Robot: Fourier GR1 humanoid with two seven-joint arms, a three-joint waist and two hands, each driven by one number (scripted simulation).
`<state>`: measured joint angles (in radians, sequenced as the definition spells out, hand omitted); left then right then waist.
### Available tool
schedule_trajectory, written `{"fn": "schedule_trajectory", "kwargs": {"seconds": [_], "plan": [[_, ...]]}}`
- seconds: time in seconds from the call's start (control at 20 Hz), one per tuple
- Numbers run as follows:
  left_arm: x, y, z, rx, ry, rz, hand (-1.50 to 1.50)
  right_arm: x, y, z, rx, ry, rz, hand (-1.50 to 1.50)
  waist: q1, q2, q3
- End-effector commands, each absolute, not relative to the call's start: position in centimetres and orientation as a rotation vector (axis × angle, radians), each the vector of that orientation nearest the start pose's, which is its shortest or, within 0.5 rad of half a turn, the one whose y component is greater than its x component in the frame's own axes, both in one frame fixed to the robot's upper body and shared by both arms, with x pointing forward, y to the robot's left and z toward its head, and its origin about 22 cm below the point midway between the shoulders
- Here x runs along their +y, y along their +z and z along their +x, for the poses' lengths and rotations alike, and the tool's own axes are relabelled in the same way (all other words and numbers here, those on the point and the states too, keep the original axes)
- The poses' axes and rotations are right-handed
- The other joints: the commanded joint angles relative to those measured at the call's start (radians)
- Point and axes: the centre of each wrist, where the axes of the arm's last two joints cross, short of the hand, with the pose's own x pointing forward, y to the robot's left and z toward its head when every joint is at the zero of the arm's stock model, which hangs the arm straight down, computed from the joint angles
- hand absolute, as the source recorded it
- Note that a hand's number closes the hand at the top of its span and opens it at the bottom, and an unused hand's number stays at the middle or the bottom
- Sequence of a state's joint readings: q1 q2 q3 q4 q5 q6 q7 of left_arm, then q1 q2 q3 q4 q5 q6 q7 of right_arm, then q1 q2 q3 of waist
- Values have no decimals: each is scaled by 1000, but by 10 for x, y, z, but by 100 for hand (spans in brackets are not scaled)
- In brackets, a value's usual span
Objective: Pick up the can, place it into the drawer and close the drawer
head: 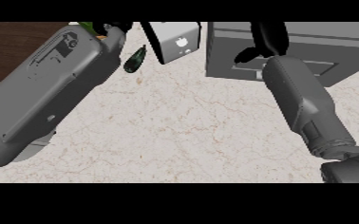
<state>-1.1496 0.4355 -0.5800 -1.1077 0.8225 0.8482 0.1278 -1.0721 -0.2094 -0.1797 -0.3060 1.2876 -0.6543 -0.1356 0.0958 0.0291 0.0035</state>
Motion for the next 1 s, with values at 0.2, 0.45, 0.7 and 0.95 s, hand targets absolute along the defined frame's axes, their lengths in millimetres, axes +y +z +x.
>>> {"fn": "schedule_trajectory", "kwargs": {"seconds": [0.2,0.45,0.7,0.95], "plan": [[114,238,389,-1720,139,4,-150,-209,123,471,-1652,992,-1435,-150,17,1,-2],[118,227,387,-1732,141,36,-150,-188,126,473,-1716,1045,-1272,-150,18,7,0],[124,228,380,-1713,150,7,-150,-181,118,472,-1799,748,-917,-150,21,0,3],[118,223,377,-1719,144,16,-150,-172,124,474,-1854,548,-696,-150,13,1,3]]}}
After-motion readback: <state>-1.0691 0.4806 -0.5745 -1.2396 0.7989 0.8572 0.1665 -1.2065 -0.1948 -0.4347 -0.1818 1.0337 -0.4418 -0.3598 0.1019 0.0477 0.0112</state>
